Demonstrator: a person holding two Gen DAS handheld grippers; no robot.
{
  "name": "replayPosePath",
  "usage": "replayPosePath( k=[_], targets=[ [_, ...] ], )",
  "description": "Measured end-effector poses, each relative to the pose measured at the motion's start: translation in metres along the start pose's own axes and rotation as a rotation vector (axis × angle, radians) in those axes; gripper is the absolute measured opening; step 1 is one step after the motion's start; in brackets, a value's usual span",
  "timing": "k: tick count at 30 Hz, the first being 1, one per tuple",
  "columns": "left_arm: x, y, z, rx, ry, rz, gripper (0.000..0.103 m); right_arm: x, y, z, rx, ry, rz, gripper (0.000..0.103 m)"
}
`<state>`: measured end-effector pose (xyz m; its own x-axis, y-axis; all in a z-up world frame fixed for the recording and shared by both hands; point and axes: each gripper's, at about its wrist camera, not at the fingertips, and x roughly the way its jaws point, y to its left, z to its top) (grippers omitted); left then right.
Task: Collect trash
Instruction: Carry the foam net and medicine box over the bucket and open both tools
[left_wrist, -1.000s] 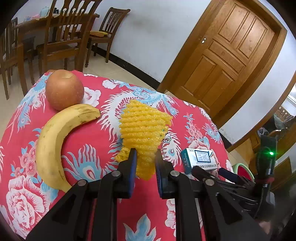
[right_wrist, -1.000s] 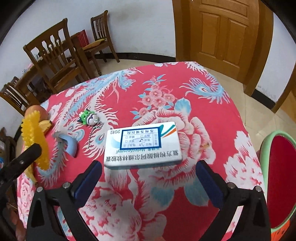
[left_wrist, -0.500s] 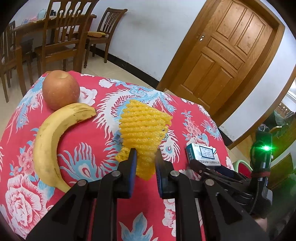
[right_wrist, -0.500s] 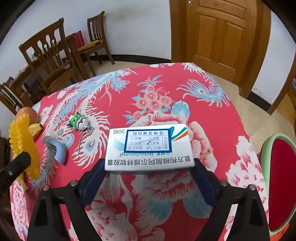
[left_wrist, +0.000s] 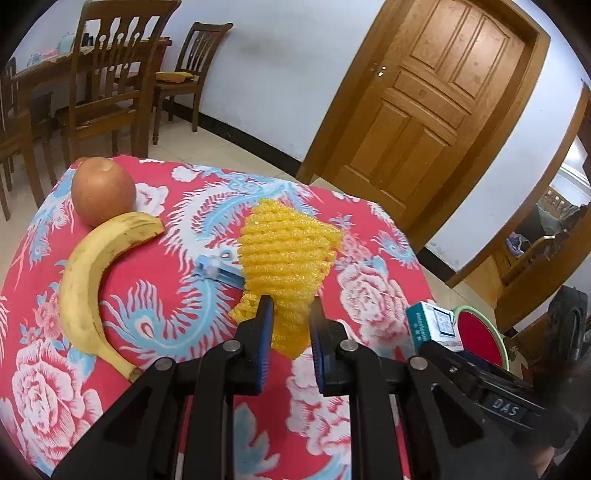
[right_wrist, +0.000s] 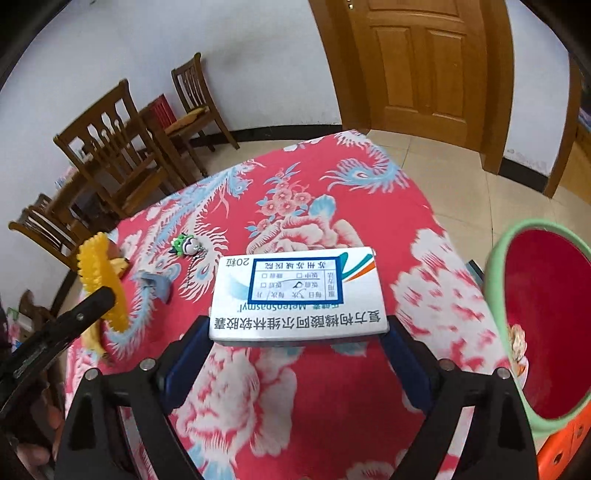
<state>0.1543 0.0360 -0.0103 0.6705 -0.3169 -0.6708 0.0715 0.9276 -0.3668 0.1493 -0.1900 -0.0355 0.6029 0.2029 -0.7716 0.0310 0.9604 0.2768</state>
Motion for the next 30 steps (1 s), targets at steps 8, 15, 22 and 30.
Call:
replayPosePath(
  k=[8, 15, 22, 30],
  targets=[
    [-0.004, -0.026, -0.009, 0.037, 0.016, -0.029, 0.019, -0.044, -0.030, -0.012, 0.084, -0.065, 0.029, 0.092],
    [-0.002, -0.063, -0.016, 0.089, 0.032, -0.074, 0.019, -0.074, -0.059, -0.020, 0.149, -0.106, 0.026, 0.092],
    [0.003, -0.103, -0.026, 0.148, 0.067, -0.116, 0.019, -0.095, -0.096, -0.028, 0.210, -0.139, 0.005, 0.092],
    [0.014, -0.149, -0.038, 0.219, 0.109, -0.149, 0.019, -0.110, -0.145, -0.038, 0.298, -0.160, -0.028, 0.092]
  ],
)
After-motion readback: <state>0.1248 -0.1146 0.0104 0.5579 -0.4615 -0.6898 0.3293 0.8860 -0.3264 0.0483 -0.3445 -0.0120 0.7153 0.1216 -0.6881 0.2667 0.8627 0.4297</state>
